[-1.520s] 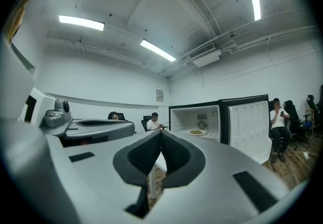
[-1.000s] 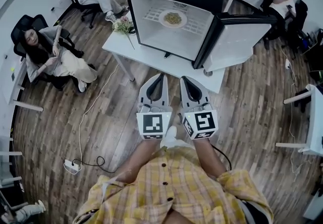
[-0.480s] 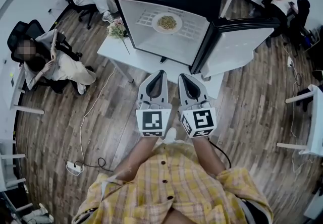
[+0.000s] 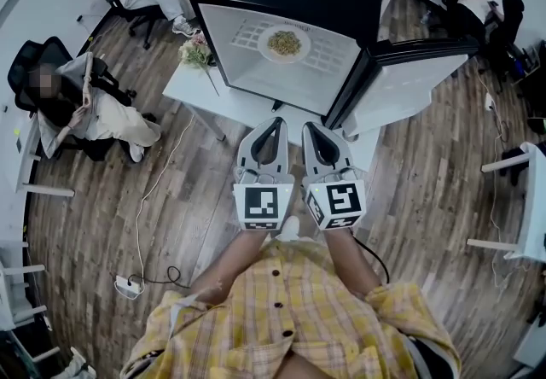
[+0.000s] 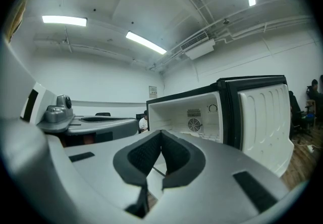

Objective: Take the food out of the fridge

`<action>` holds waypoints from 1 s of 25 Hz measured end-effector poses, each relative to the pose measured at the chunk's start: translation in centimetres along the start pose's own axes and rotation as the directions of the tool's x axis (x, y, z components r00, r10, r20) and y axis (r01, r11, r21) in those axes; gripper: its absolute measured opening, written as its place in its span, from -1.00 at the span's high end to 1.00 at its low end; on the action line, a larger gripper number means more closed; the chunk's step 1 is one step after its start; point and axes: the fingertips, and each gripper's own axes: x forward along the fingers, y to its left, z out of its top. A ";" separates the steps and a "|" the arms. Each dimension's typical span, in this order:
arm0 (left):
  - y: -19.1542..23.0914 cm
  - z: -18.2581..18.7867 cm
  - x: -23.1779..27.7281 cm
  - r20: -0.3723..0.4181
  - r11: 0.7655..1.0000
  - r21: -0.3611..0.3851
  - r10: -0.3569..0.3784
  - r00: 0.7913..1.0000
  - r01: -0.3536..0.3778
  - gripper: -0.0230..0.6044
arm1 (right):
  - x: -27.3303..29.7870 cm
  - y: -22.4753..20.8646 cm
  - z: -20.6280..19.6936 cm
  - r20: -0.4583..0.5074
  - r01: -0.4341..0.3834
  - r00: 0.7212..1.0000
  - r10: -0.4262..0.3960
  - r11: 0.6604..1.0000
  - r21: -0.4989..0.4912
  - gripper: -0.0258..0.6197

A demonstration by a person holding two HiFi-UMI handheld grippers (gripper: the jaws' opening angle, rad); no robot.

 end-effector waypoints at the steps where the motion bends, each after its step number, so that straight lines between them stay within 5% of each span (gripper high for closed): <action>1: 0.3 0.2 0.4 0.002 1.000 0.002 -0.004 1.000 0.004 0.90 | 0.5 0.0 0.2 0.001 0.001 1.000 -0.001 1.000 -0.003 0.90; 25: 5.9 -1.3 9.2 -0.004 0.997 -0.004 -0.083 0.997 0.083 0.90 | 8.5 -3.0 -0.8 -0.029 0.111 0.993 -0.112 0.994 -0.008 0.90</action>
